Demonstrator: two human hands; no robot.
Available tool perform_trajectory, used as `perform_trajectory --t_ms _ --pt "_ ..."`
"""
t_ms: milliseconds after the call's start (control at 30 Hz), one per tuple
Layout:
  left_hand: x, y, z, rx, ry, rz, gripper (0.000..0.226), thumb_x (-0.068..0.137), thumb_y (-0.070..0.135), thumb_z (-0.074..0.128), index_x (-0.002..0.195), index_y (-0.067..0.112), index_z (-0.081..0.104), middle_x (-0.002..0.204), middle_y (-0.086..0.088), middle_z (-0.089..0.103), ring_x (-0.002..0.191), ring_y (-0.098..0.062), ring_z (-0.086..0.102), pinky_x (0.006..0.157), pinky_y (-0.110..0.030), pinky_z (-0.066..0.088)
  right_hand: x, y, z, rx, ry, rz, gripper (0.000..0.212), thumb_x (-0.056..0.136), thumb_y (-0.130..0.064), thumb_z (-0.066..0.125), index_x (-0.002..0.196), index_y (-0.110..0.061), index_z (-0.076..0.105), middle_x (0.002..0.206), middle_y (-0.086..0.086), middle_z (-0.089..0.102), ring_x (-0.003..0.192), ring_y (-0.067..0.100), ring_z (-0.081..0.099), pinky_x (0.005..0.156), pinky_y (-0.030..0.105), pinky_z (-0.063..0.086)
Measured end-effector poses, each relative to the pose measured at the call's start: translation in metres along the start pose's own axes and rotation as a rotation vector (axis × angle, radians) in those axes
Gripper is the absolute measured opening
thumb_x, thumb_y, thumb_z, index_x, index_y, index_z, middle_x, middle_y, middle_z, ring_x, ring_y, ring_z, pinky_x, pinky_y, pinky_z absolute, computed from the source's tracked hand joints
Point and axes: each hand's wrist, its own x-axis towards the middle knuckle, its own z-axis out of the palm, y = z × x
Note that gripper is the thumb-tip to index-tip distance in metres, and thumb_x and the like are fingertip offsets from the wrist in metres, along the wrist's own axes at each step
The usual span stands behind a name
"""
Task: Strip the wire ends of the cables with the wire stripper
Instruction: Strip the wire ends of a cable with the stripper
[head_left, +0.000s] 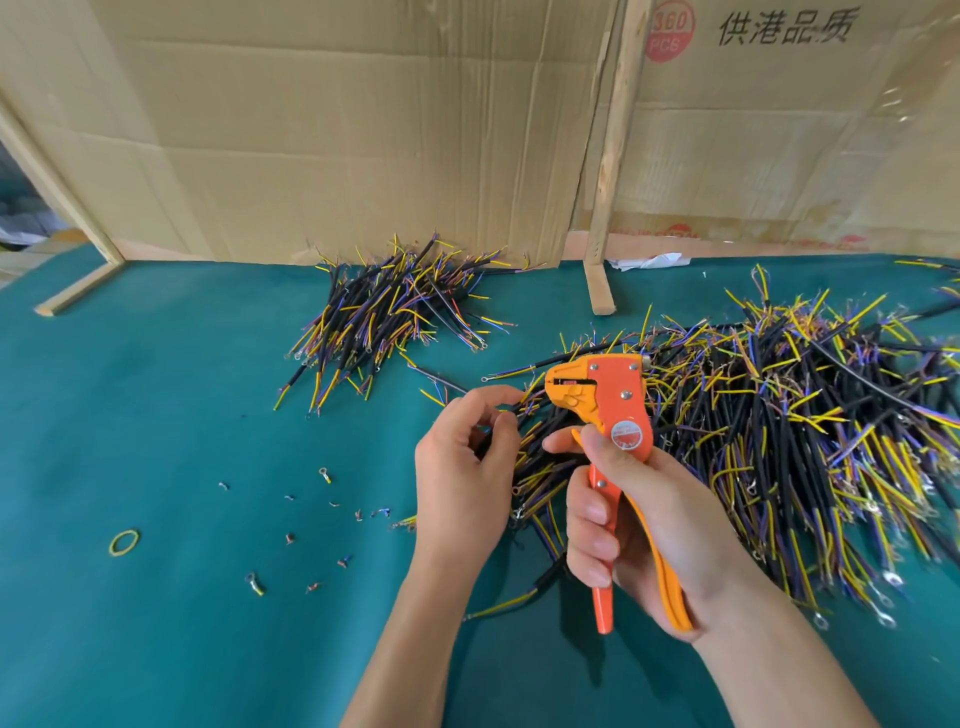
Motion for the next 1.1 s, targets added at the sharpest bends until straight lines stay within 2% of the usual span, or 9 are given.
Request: perform_trajectory --t_ms 300,367,467,533,667,733,833,967,1100 --pt "-0.001 0.002 0.001 0.025 0.030 0.008 0.020 0.094 0.008 0.060 0.094 0.025 0.071 0.064 0.013 0.049 0.057 -0.005 0.044 0.059 -0.015 0.034 0.004 0.008 0.006 -0.002 0.108 -0.056 0.031 0.075 -0.030 0.075 0.091 -0.005 0.072 0.055 0.002 0.029 0.034 0.010 0.025 0.034 0.017 0.027" --pt "0.000 0.001 0.000 0.030 0.042 -0.001 0.021 0.094 0.008 0.059 0.094 0.026 0.070 0.065 0.013 0.050 0.058 -0.005 0.045 0.059 -0.016 0.035 0.003 0.006 0.002 0.036 0.087 -0.060 0.027 0.078 -0.028 0.075 0.092 -0.006 0.074 0.056 0.005 0.037 0.037 0.014 0.034 0.035 0.022 0.033" --pt "0.002 -0.001 -0.004 0.002 0.081 -0.020 0.021 0.095 0.008 0.057 0.093 0.026 0.068 0.062 0.015 0.048 0.055 -0.005 0.041 0.055 -0.015 0.034 0.001 -0.002 -0.010 0.135 0.043 -0.084 0.019 0.082 -0.020 0.077 0.097 -0.008 0.073 0.065 0.010 0.049 0.049 0.021 0.048 0.046 0.033 0.045" --pt "0.003 0.000 -0.006 -0.039 0.091 -0.024 0.019 0.096 0.009 0.058 0.090 0.024 0.066 0.062 0.013 0.046 0.055 -0.005 0.038 0.054 -0.015 0.034 0.001 -0.006 -0.018 0.139 0.041 -0.087 0.024 0.077 -0.019 0.077 0.098 -0.008 0.074 0.071 0.014 0.055 0.056 0.025 0.054 0.053 0.037 0.050" --pt "0.003 0.001 -0.007 -0.040 0.071 0.012 0.015 0.098 0.019 0.063 0.084 0.024 0.064 0.065 -0.007 0.045 0.058 -0.010 0.036 0.054 -0.022 0.032 0.000 -0.007 -0.025 0.072 -0.025 -0.010 0.043 0.068 -0.017 0.091 0.104 -0.002 0.074 0.085 0.024 0.063 0.071 0.037 0.064 0.069 0.050 0.057" --pt "0.003 0.001 -0.008 -0.035 0.058 0.013 0.014 0.098 0.021 0.063 0.084 0.024 0.064 0.066 -0.010 0.045 0.058 -0.011 0.036 0.055 -0.025 0.032 -0.001 -0.005 -0.023 0.023 -0.099 0.038 0.052 0.067 -0.018 0.093 0.111 0.000 0.071 0.089 0.028 0.064 0.074 0.039 0.065 0.072 0.052 0.057" --pt "0.003 0.000 -0.009 -0.028 0.040 0.010 0.015 0.098 0.022 0.062 0.084 0.024 0.064 0.066 -0.009 0.045 0.058 -0.012 0.036 0.055 -0.026 0.032 -0.003 -0.004 -0.019 -0.004 -0.160 0.073 0.051 0.071 -0.017 0.092 0.114 0.000 0.069 0.093 0.030 0.064 0.076 0.040 0.066 0.075 0.053 0.057" --pt "0.003 -0.002 -0.009 -0.022 0.016 0.010 0.015 0.098 0.022 0.062 0.084 0.025 0.065 0.060 0.006 0.041 0.056 -0.010 0.036 0.053 -0.023 0.032 -0.004 -0.004 -0.014 -0.023 -0.163 0.078 0.047 0.070 -0.016 0.091 0.109 0.000 0.070 0.086 0.027 0.062 0.070 0.038 0.062 0.068 0.050 0.056" --pt "0.001 -0.003 -0.009 -0.017 0.002 0.027 0.014 0.098 0.020 0.062 0.085 0.025 0.065 0.061 0.009 0.041 0.056 -0.010 0.036 0.053 -0.023 0.032 -0.003 -0.002 -0.007 -0.006 -0.073 0.097 0.029 0.074 -0.022 0.086 0.091 -0.008 0.067 0.063 0.011 0.046 0.046 0.025 0.046 0.046 0.034 0.044"
